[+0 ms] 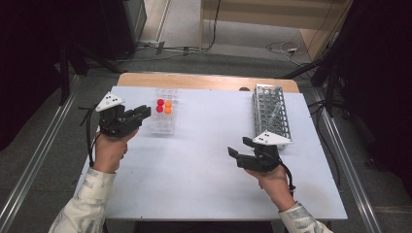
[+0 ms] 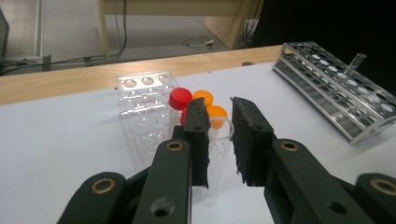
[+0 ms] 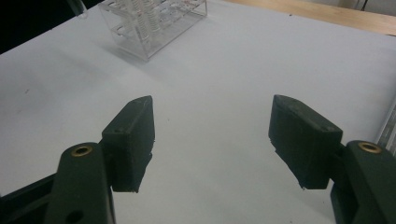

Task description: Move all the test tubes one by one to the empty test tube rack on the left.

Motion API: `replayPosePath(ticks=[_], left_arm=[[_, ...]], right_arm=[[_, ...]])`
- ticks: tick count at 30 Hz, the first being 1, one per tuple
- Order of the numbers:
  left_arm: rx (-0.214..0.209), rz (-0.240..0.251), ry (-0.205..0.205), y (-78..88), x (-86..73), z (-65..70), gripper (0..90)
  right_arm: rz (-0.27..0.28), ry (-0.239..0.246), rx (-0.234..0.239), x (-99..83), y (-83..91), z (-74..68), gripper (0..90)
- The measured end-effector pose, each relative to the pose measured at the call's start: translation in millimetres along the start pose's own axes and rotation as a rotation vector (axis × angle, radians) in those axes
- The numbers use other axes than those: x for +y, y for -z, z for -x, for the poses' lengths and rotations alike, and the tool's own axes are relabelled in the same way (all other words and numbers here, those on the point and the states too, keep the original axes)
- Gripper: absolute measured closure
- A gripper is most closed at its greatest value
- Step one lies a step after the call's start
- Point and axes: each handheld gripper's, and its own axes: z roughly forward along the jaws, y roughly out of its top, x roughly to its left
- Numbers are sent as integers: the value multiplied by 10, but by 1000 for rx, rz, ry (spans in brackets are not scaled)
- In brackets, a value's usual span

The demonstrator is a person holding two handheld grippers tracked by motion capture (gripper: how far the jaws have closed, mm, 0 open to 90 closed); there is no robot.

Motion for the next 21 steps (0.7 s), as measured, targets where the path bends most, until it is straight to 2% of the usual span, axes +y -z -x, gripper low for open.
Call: replayPosePath(ticks=[4, 11, 18, 21], left_arm=[[11, -8, -17, -45, 85, -6, 768], [55, 6, -4, -78, 217, -118, 768], [90, 10, -6, -238, 304, -143, 768], [118, 3, -8, -332, 321, -161, 768]], right_arm=[[2, 3, 2, 2, -5, -6, 300], [7, -1, 2, 4, 12, -4, 301], [4, 0, 4, 6, 5, -13, 301], [7, -2, 5, 8, 7, -16, 301]])
